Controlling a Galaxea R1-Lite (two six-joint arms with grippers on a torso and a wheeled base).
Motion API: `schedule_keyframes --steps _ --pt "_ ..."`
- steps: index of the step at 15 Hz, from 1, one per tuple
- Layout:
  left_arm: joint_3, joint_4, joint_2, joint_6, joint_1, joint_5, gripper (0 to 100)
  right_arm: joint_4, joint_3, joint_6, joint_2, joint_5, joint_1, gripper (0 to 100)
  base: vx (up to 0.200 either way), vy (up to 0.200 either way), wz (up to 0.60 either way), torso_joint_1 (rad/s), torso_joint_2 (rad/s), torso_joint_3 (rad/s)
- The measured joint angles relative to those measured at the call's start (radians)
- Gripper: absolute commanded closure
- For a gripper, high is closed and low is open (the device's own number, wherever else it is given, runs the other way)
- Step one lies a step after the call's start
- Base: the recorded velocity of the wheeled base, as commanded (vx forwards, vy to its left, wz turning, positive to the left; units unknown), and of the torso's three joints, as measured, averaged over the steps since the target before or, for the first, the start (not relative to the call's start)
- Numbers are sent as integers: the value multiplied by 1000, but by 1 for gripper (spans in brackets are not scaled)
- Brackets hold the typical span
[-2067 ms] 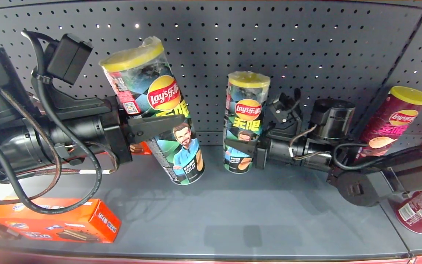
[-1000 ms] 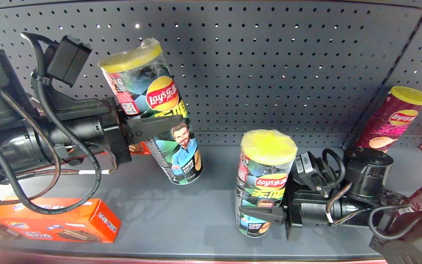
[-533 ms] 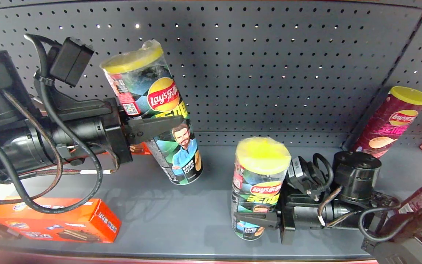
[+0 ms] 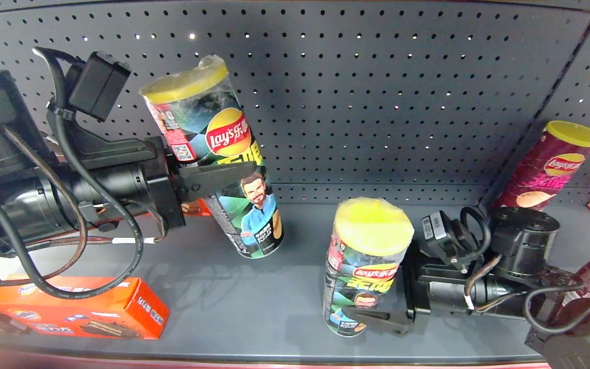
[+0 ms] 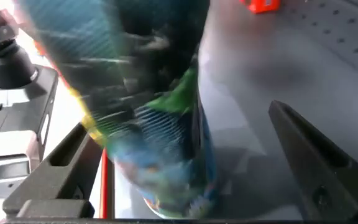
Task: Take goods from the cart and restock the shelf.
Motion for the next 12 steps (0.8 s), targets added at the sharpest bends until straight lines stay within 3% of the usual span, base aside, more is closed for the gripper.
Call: schedule_keyframes --steps 8,12 --pt "0 -1 -3 1 -1 0 100 55 148 10 -289 -61 -43 0 0 0 0 0 0 0" --pt "1 -1 -5 6 -4 0 100 224 234 11 -526 -147 -69 0 0 0 0 0 0 0"
